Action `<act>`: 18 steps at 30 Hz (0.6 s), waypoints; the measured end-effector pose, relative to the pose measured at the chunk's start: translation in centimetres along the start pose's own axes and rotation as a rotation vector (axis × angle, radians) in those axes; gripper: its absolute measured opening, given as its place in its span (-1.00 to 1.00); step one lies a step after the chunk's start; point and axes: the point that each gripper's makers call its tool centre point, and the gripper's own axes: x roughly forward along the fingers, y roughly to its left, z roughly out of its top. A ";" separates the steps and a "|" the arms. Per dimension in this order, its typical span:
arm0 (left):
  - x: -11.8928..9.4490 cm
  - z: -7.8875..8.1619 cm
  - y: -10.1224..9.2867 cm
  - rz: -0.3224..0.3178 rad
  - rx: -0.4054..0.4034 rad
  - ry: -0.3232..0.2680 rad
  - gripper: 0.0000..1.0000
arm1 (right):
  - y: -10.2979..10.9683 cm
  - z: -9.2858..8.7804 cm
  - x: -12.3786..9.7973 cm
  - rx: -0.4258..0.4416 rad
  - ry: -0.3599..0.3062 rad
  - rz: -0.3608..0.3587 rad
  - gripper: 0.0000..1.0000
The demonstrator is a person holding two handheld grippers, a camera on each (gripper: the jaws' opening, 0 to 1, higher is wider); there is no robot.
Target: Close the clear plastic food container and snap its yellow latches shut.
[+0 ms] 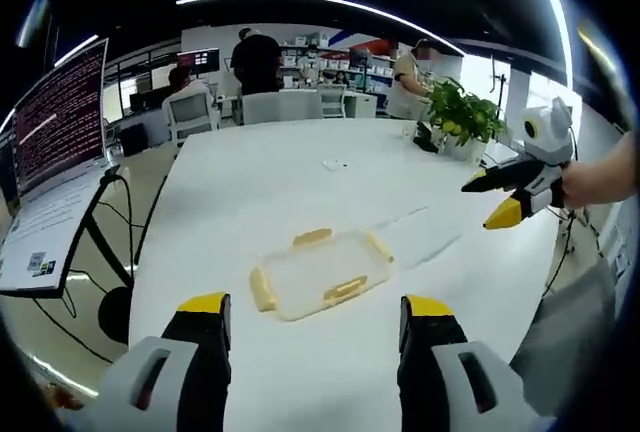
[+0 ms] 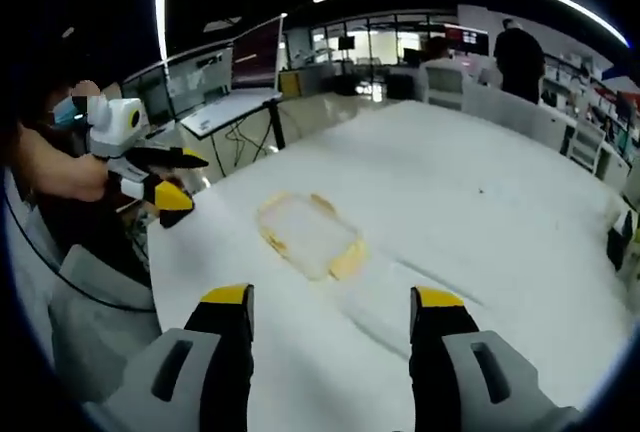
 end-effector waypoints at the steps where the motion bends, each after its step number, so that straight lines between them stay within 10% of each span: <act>1: 0.2 0.2 0.0 -0.009 0.014 -0.001 0.23 | 0.0 0.1 0.1 -0.003 0.002 0.006 0.21; 18: 2.2 2.7 0.8 -0.115 0.130 0.016 0.18 | -0.3 1.8 2.9 -0.129 0.063 0.148 0.20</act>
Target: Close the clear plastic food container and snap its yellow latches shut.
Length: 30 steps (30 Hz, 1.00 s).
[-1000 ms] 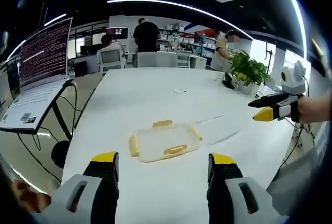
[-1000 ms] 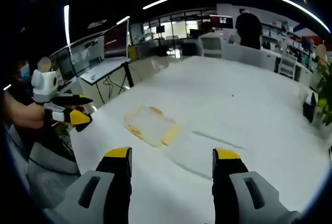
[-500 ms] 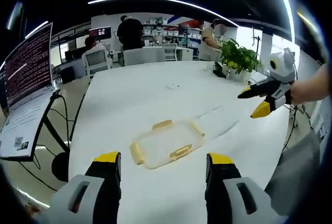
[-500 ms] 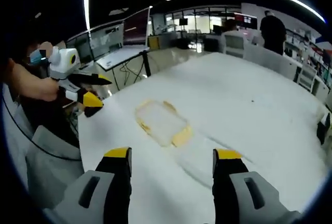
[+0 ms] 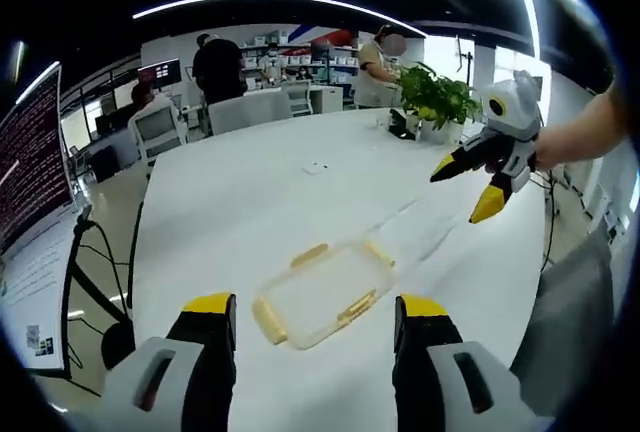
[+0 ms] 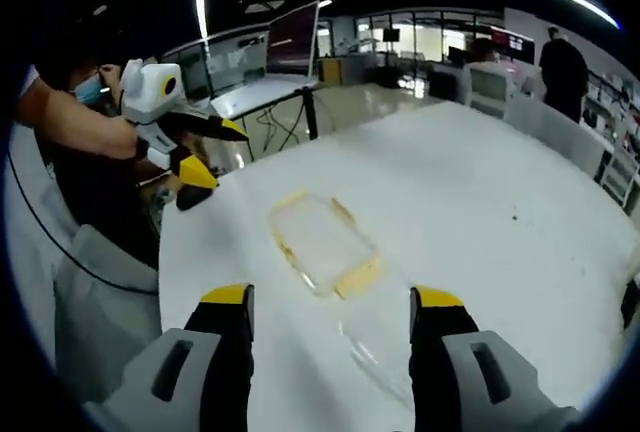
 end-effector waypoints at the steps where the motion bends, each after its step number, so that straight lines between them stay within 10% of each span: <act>1: 0.1 0.1 0.0 -0.005 0.003 0.000 0.18 | 0.0 0.0 0.1 -0.009 0.004 0.005 0.20; 30: 3.4 -0.1 -0.1 -0.310 0.278 0.133 0.19 | -1.5 1.1 4.6 -0.260 0.126 0.199 0.17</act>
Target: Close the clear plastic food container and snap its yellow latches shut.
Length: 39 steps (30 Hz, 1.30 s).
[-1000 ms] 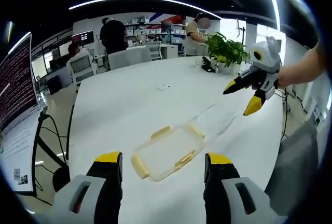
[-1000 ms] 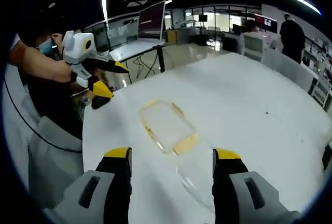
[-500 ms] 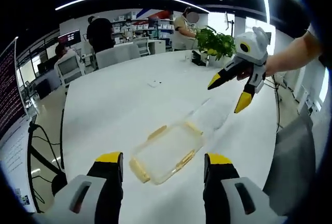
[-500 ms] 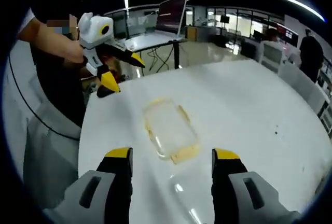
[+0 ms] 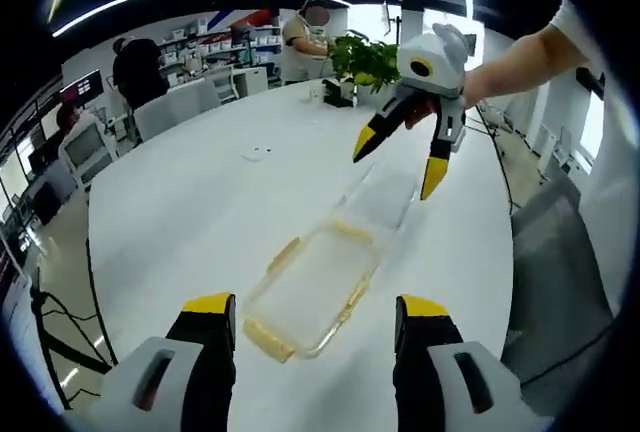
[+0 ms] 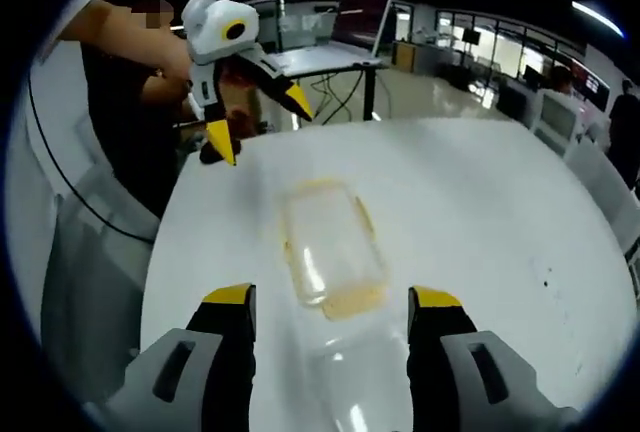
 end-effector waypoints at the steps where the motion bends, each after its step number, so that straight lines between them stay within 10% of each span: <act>1: 0.2 0.0 -0.1 -0.007 0.001 0.002 0.19 | -0.1 0.0 0.1 -0.002 0.003 0.003 0.17; 39: 4.5 -5.0 2.8 -0.270 0.295 0.188 0.19 | -0.7 -2.0 4.2 -0.122 0.170 0.116 0.25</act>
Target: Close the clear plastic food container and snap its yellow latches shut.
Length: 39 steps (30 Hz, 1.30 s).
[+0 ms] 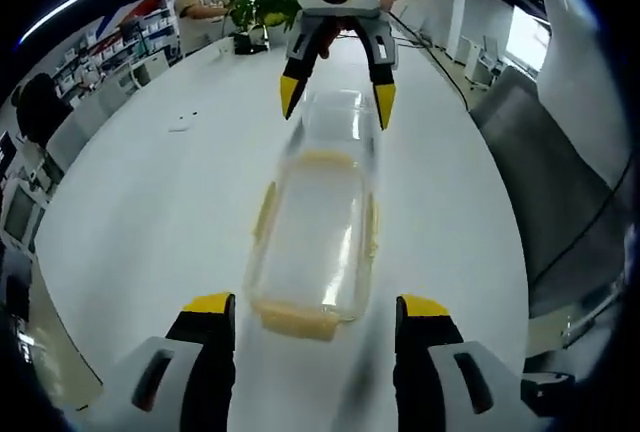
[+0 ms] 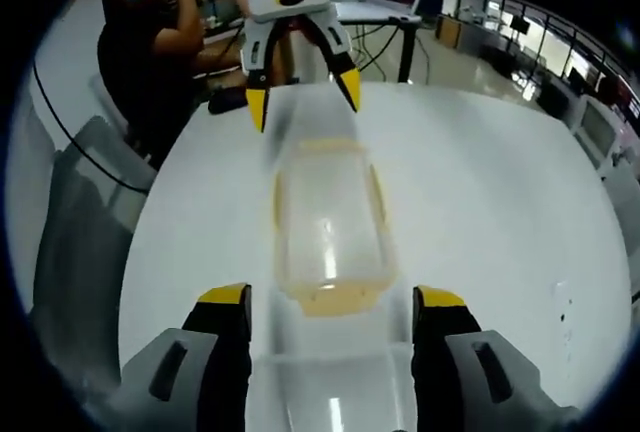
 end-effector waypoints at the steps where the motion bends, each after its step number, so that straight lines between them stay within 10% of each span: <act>1: 0.1 -0.1 0.0 -0.009 0.004 0.003 0.19 | 0.0 -0.1 0.1 -0.001 0.005 0.003 0.25; 39: 2.7 -3.8 1.2 -0.083 0.125 0.101 -0.06 | -1.4 -2.1 4.4 -0.088 0.153 0.028 0.08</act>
